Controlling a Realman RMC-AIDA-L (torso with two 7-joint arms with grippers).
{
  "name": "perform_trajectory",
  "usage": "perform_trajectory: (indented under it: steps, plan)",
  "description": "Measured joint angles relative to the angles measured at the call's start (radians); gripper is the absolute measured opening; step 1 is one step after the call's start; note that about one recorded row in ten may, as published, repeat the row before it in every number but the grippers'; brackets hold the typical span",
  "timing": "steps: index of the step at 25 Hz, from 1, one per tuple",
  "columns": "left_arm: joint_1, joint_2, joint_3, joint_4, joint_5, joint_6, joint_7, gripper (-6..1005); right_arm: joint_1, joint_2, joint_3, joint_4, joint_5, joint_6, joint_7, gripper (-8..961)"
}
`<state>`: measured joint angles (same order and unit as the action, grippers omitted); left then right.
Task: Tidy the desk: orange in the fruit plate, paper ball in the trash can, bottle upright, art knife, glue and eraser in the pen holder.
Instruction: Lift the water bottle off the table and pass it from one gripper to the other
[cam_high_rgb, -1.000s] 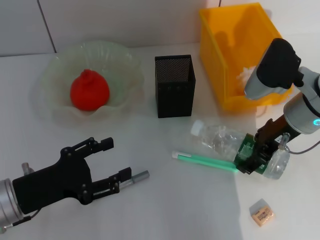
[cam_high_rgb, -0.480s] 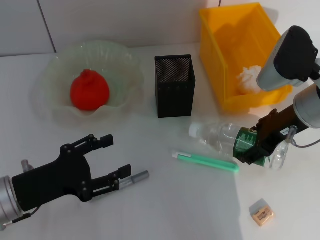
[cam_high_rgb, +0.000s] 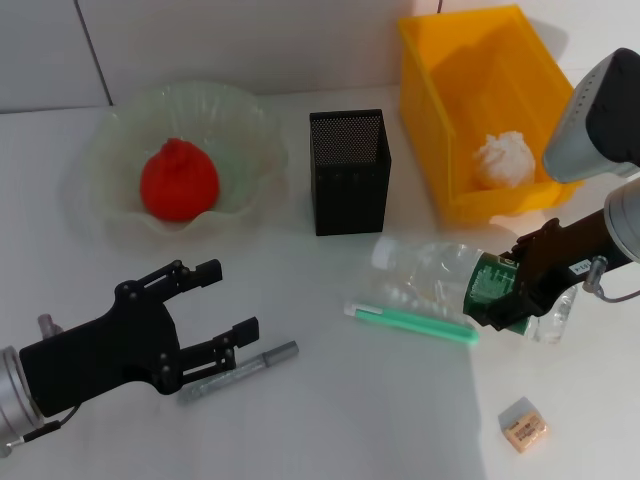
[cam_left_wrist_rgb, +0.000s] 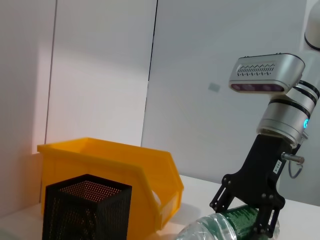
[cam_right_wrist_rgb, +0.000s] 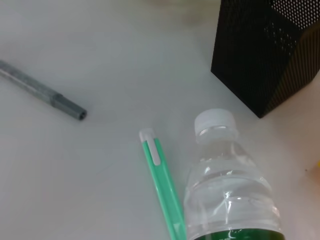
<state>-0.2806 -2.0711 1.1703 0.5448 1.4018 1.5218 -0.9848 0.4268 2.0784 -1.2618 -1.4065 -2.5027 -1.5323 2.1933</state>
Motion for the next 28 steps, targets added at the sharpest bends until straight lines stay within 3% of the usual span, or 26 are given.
perform_trajectory:
  steps: [4,10,14,16,23,28]
  plan:
    - [0.005,-0.001,0.000,0.000,-0.023,0.004,0.000,812,-0.030,0.000,0.044,-0.015,0.080,-0.018,-0.050,761]
    - [0.032,-0.001,0.001,-0.008,-0.136,0.084,0.001,813,-0.091,0.000,0.207,-0.001,0.292,-0.114,-0.200,761]
    - [0.036,0.001,0.000,-0.079,-0.269,0.155,0.000,813,-0.140,0.000,0.294,0.041,0.416,-0.142,-0.319,761]
    - [0.025,0.000,0.000,-0.138,-0.340,0.201,-0.002,813,-0.160,-0.001,0.357,0.123,0.527,-0.171,-0.427,761]
    - [-0.034,-0.003,0.012,-0.251,-0.400,0.298,-0.023,813,-0.129,-0.002,0.481,0.326,0.618,-0.267,-0.614,762]
    - [-0.068,-0.003,0.023,-0.281,-0.398,0.308,-0.058,812,-0.121,0.000,0.495,0.403,0.662,-0.304,-0.696,762]
